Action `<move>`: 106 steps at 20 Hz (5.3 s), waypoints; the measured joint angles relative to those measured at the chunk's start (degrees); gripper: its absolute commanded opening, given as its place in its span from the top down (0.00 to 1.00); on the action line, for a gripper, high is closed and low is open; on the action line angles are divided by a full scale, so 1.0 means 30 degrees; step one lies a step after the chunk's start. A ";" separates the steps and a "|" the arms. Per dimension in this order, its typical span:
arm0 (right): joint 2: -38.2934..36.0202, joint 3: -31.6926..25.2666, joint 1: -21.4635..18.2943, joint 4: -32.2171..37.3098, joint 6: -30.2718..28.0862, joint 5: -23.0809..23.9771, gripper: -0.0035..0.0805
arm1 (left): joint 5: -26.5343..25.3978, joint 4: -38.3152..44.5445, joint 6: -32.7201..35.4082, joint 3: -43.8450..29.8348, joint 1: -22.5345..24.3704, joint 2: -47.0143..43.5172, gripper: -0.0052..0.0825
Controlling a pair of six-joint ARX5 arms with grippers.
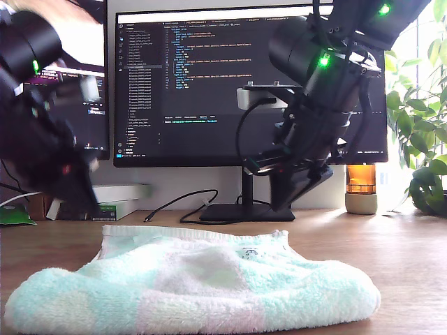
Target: Fold the tea towel to a neat square and place it to the right
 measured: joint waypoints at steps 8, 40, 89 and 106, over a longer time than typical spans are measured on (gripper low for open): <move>-0.1326 0.0000 -0.0007 -0.1020 0.1064 -0.0299 0.97 | 0.1515 -0.0976 0.0197 0.0000 0.0233 -0.1304 0.97; -1.1424 -1.1548 -0.0051 0.2718 0.3031 -0.9843 0.97 | 0.6426 -0.3045 -0.6069 -0.5829 -0.3949 -0.9362 0.97; -0.7861 -1.1511 0.0036 0.2317 0.3060 -0.8648 0.97 | 0.4109 -0.2215 -0.7235 -0.5056 -0.3956 -0.1931 0.97; -0.7861 -1.1511 0.0036 0.2543 0.3060 -0.8648 0.97 | 0.4401 -0.4998 -0.6513 -0.4051 -0.4051 -0.2171 0.97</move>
